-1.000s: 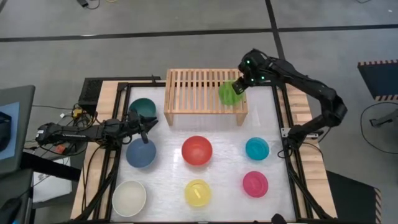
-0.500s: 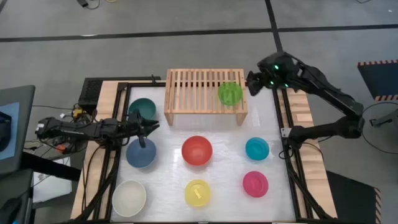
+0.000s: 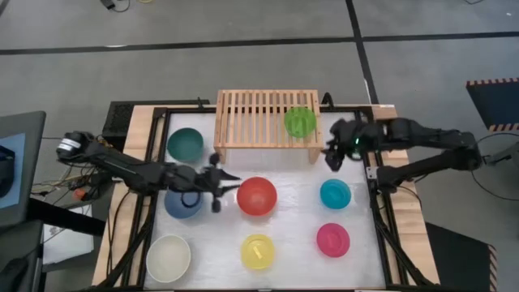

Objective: Place and stack bowls onto a shelf
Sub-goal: Stack the yellow bowl on top of the light green bowl on the shelf

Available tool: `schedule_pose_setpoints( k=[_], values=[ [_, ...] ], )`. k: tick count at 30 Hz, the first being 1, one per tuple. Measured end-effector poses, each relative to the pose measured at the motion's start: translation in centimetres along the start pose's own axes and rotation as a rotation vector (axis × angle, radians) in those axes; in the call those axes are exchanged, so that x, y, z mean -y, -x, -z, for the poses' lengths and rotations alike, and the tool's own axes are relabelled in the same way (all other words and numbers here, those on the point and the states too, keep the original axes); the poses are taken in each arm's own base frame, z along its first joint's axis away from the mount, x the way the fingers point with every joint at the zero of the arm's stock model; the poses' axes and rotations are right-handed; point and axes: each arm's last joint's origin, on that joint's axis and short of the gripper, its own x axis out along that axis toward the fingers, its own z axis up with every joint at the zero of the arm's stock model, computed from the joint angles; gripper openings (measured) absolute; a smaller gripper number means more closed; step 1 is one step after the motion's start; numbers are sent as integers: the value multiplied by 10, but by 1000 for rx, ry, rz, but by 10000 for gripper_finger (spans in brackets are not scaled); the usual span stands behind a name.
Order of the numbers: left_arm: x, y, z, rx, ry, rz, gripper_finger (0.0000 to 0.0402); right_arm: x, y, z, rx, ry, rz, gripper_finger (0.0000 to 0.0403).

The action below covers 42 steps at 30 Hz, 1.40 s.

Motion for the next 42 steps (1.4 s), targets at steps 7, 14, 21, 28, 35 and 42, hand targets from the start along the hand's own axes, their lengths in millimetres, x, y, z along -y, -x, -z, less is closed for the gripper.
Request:
schedule_pose_setpoints(
  k=[7,14,21,28,35,42],
  values=[
    [24,-39,-9,-81,-35,28,77,-25,-9,42,-138,-27,49,180],
    [38,-62,-15,-82,121,39,77,-45,-12,94,-294,-57,38,175],
    [71,-91,-17,-170,-16,352,96,-69,-14,131,-375,10,-12,175],
    [90,-91,-13,-429,-91,459,114,-92,-24,140,-349,33,-69,175],
    [103,-105,5,-475,-146,542,114,-93,-32,135,-333,21,-47,175],
    [109,-121,19,-492,-257,497,114,-93,-33,133,-324,12,-54,175]
  ],
)
